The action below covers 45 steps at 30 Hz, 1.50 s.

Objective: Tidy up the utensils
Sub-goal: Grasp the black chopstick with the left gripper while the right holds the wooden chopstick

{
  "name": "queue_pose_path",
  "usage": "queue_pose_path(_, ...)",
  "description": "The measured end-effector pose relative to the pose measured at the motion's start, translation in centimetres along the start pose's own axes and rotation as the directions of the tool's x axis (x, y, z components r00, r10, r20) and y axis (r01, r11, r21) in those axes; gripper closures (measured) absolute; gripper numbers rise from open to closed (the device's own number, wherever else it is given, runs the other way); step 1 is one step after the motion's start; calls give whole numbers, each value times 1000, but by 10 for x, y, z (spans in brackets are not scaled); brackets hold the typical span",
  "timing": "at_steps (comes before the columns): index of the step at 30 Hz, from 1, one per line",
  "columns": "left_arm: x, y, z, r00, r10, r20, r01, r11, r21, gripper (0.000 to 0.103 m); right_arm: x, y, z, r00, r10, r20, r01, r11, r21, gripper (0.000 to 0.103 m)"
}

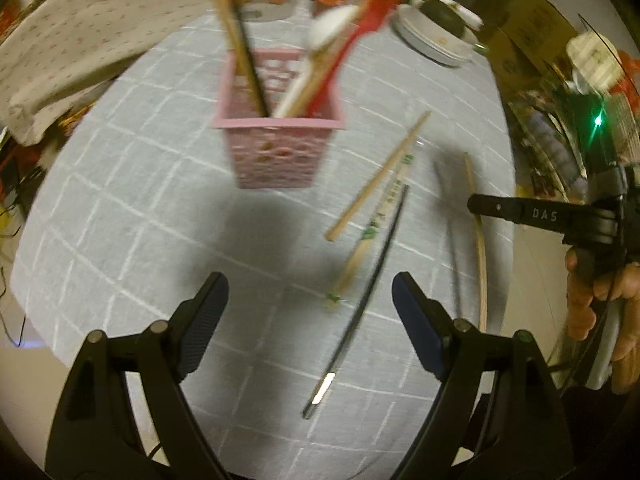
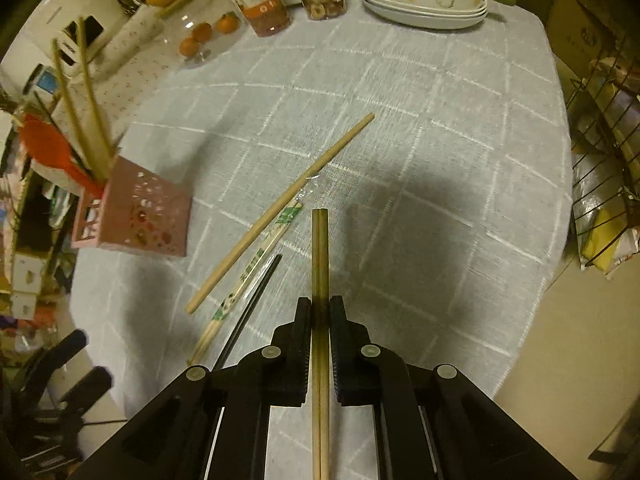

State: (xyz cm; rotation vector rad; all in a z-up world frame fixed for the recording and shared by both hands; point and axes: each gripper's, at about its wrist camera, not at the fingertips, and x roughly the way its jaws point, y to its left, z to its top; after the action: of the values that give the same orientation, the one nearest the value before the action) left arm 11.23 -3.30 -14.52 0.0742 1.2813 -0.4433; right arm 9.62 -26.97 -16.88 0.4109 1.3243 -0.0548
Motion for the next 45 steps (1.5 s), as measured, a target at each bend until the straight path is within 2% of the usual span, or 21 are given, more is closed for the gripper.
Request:
queue_pose_path(5,21,-15,1,995,-80,-51,81,997,11,41,-2,-8,2,1000,14,0,-14,1000,0,94)
queue_pose_path(7,34,-22,1,991,-100,-84,101,995,10,55,-1,-8,4,1000,22,-4,-22,1000,0,94)
queue_pose_path(13,62,-43,9,985,-122,-123,127,991,36,70,-4,-18,-3,1000,30,-7,-30,999,-13,94)
queue_pose_path(18,75,-59,13,985,-101,-138,112,991,76,79,-6,-26,-6,999,36,-16,-36,999,-17,94)
queue_pose_path(31,101,-76,28,990,-48,-132,62,993,101,85,-4,-35,-9,999,38,-26,-39,999,-10,94)
queue_pose_path(34,101,-79,30,991,-38,-129,52,993,105,97,-5,-37,-10,999,35,-26,-35,999,-10,94)
queue_pose_path(38,93,-78,28,992,-46,-118,60,991,119,99,-10,-36,-12,999,35,-15,-35,999,-13,94)
queue_pose_path(45,54,-74,24,994,-101,-44,106,984,146,100,-31,-19,-13,997,61,37,-60,997,-45,94)
